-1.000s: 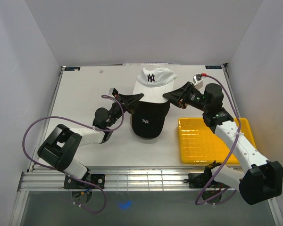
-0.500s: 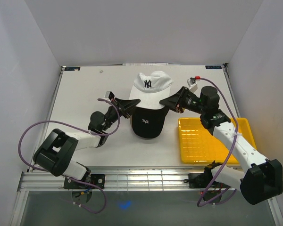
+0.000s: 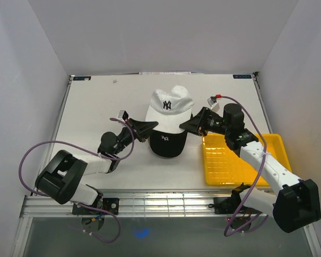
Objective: Stack the hats
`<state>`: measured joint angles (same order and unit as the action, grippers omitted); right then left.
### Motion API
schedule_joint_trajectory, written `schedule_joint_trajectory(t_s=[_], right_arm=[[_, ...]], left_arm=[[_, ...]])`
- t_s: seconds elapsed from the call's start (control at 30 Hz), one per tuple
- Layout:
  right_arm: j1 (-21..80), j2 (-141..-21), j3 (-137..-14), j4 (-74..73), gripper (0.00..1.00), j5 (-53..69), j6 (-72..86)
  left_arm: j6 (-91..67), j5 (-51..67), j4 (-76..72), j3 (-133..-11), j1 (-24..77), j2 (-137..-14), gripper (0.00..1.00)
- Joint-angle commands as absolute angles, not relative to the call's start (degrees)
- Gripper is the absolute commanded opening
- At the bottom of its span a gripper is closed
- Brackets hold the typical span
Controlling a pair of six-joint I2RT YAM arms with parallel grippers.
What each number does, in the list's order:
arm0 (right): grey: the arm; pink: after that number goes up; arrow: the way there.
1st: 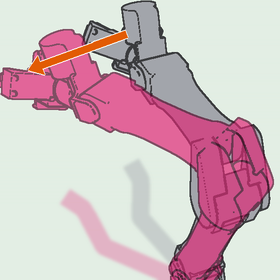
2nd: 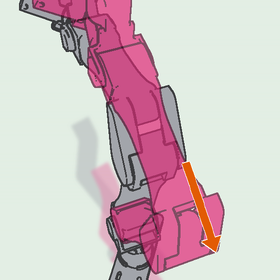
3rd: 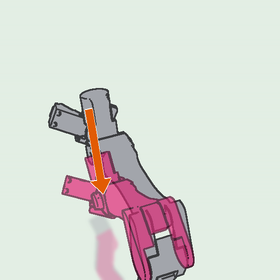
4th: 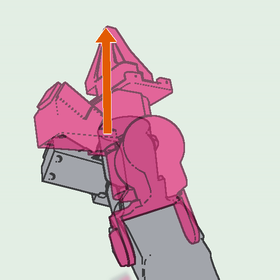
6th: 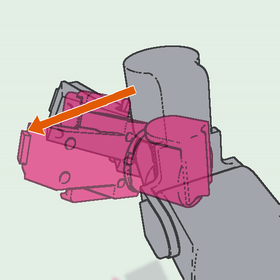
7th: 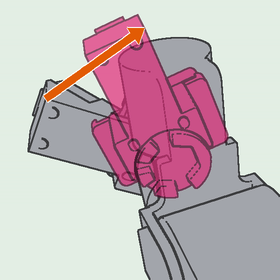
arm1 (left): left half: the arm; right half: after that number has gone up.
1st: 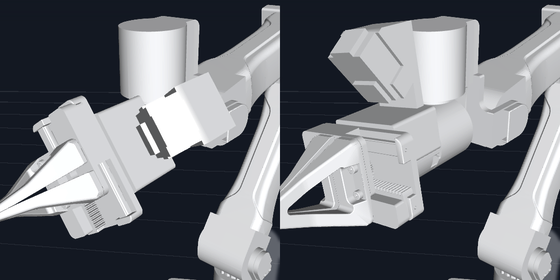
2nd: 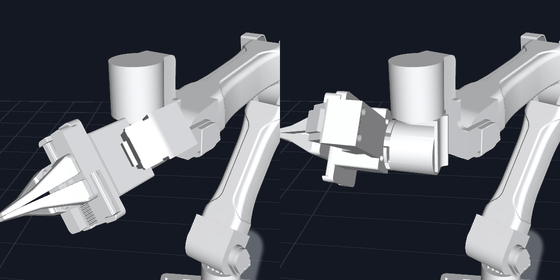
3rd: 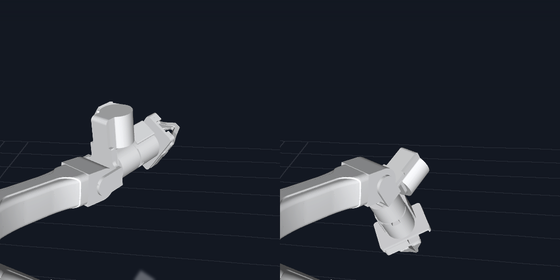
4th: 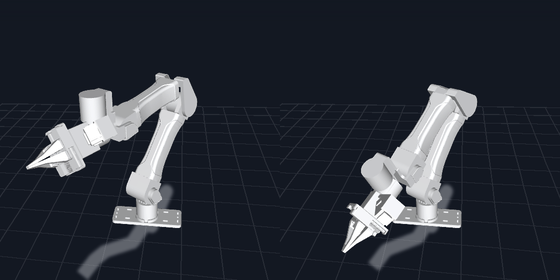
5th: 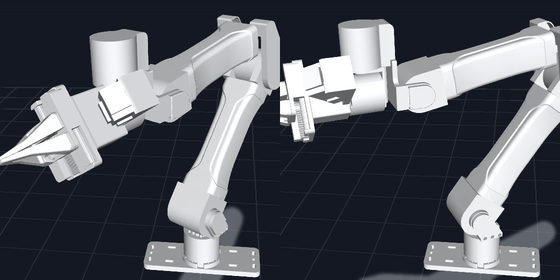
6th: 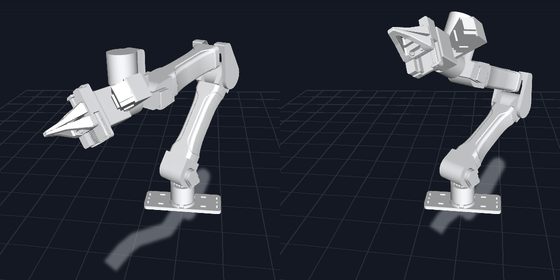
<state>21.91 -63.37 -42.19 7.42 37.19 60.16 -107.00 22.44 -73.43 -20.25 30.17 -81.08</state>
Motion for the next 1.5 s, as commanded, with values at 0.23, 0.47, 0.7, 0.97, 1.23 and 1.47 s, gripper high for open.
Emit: schedule_joint_trajectory(t_s=[0.23,0.47,0.7,0.97,1.23,1.47], right_arm=[[22.3,-63.7,-39.2,4.2,0.22,34.7,53.9],[22.3,-63.5,-37.5,4.1,0.22,34.0,53.3],[22.2,-63.4,-35.8,3.9,0.21,33.0,52.6],[22.0,-63.9,-34.2,3.3,0.20,31.8,51.3],[21.5,-65.5,-31.5,3.3,0.19,30.9,50.7],[20.7,-66.3,-30.0,3.3,0.18,29.9,50.2]], left_arm=[[-103.8,32.6,-82.4,-17.1,31.0,-76.7,0.00],[-102.3,34.5,-81.6,-15.6,31.1,-76.6,0.00],[-101.8,35.5,-81.3,-13.6,31.0,-77.6,0.00],[-101.9,34.9,-82.5,-9.7,31.0,-79.7,0.00],[-101.5,35.2,-82.8,-7.3,31.0,-83.3,0.00],[-102.1,34.7,-86.2,-5.2,31.0,-88.2,0.00]])
